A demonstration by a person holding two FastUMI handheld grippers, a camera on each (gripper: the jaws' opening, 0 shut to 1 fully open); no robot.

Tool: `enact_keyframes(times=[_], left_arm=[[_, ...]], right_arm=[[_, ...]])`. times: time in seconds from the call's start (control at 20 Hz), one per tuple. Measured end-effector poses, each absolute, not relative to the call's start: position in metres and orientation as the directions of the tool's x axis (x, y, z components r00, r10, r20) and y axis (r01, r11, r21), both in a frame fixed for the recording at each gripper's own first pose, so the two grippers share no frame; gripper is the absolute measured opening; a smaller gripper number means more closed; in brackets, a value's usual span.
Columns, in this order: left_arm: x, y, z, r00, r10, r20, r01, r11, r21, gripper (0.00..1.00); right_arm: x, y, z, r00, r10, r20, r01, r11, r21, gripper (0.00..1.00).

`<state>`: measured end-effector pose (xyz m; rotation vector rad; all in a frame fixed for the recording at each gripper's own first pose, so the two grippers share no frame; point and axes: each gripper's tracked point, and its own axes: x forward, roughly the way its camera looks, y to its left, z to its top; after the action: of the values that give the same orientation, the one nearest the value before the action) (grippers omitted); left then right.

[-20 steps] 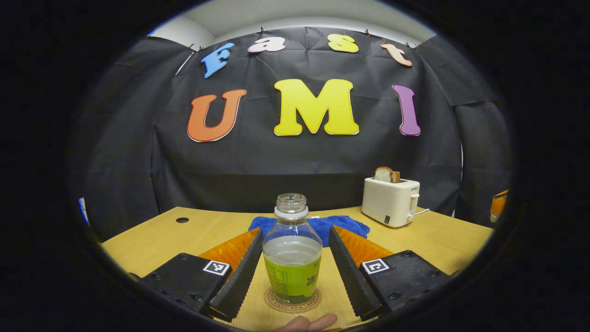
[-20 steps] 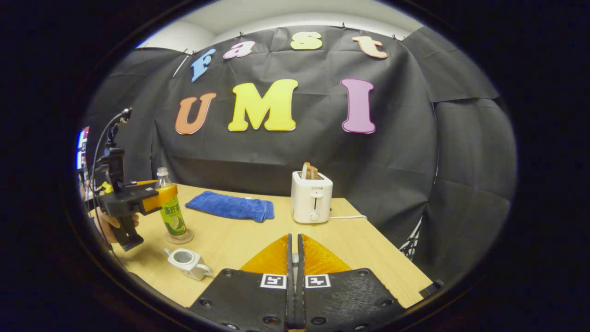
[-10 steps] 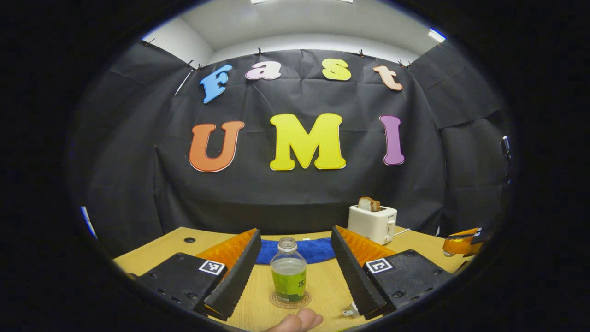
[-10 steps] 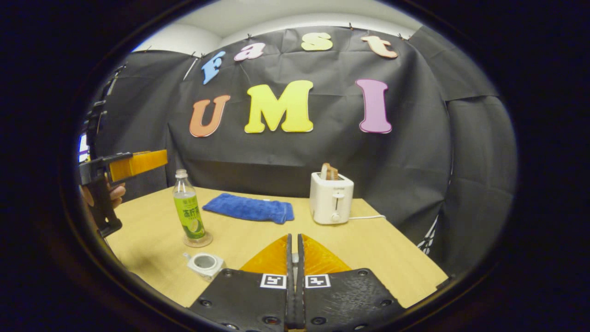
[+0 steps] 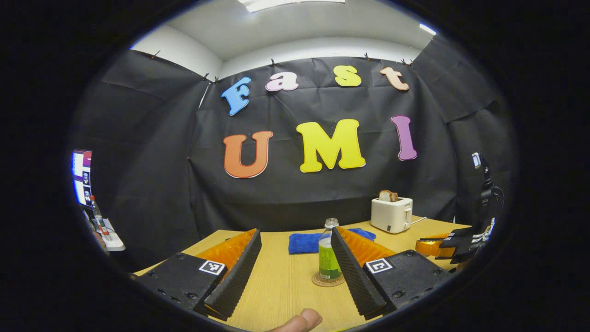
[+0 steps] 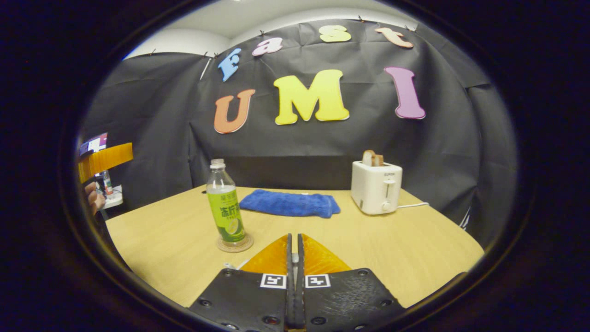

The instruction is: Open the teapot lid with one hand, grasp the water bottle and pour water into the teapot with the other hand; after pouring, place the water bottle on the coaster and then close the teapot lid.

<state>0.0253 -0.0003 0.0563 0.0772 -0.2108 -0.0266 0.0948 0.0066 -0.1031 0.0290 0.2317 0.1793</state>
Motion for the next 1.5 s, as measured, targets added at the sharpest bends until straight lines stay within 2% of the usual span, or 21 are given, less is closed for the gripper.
enact_keyframes(times=[0.2, 0.55, 1.2, 1.35, 1.4, 1.5], left_arm=[[0.021, 0.018, 0.047, 0.983, -0.016, 0.181, 0.000, 0.996, 0.088, 0.95], [0.025, 0.034, 0.041, 0.989, -0.020, 0.149, 0.013, 0.999, 0.047, 0.95], [0.029, 0.028, 0.030, 0.993, -0.039, 0.109, 0.033, 0.998, 0.055, 0.95], [0.029, 0.029, 0.030, 0.994, -0.036, 0.105, 0.032, 0.999, 0.043, 0.95], [0.028, 0.029, 0.031, 0.994, -0.037, 0.103, 0.034, 0.999, 0.039, 0.95], [0.025, 0.027, 0.033, 0.993, -0.044, 0.106, 0.040, 0.998, 0.039, 0.95]], right_arm=[[0.104, 0.038, -0.112, 0.946, 0.223, -0.233, -0.214, 0.975, 0.064, 0.00], [0.106, 0.042, -0.134, 0.948, 0.199, -0.248, -0.189, 0.980, 0.065, 0.01], [0.109, 0.057, -0.126, 0.950, 0.213, -0.231, -0.207, 0.977, 0.047, 0.04], [0.101, 0.054, -0.099, 0.963, 0.195, -0.188, -0.193, 0.981, 0.025, 0.25], [0.097, 0.053, -0.091, 0.966, 0.190, -0.176, -0.190, 0.982, 0.017, 0.37], [0.086, 0.052, -0.070, 0.972, 0.184, -0.148, -0.185, 0.983, 0.004, 0.54]])
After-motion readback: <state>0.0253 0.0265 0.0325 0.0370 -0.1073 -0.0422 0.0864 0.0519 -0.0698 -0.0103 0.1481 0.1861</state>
